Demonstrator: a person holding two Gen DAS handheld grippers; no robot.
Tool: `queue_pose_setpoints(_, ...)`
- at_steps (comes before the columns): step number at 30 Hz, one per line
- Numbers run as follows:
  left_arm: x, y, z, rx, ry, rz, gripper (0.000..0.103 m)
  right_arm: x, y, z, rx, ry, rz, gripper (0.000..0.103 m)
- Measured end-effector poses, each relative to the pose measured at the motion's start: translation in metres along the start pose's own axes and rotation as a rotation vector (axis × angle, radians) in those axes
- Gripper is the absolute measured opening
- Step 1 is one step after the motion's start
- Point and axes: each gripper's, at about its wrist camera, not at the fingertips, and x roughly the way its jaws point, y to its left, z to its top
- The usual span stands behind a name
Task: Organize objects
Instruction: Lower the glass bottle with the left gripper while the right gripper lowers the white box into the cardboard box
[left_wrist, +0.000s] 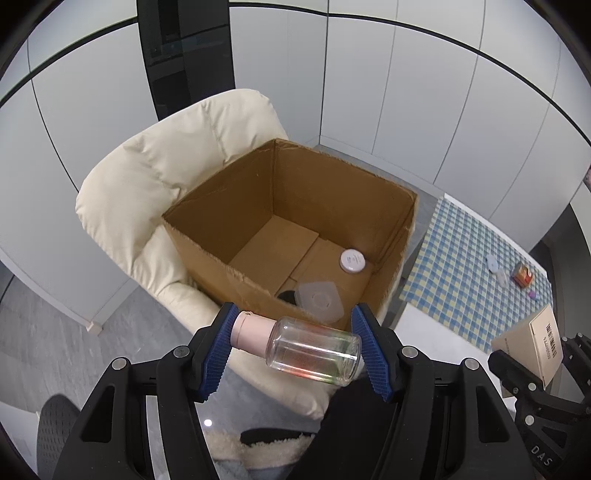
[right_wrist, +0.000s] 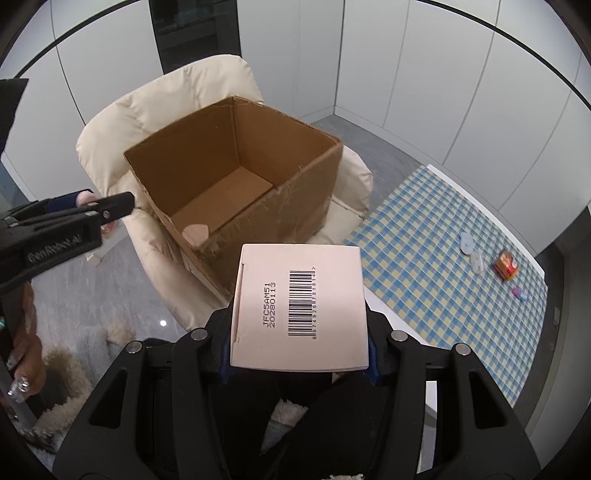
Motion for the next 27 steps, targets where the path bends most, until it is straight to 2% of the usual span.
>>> queue_pose_setpoints(3,0.006,0.003,0.011,-0.016,-0.009,0.006,0.064,0.005,0.002,0.017,-0.006,-0.016,0.030,0.054)
queue_pose_setpoints(13,0.042,0.020,0.047,-0.079,-0.010,0.050,0.064,0.039,0.026,0.082,-0.099,-0.062,0.027,0.054)
queue_pose_setpoints(19,0.068,0.033,0.062,-0.115,0.005,0.072,0.064,0.075,0.042,0.109,-0.139,-0.040,0.036,0.054)
queue_pose_setpoints(27,0.108,0.040,0.072,-0.144,0.047,0.087,0.064,0.124,0.057,0.128,-0.163,0.013,0.060,0.054)
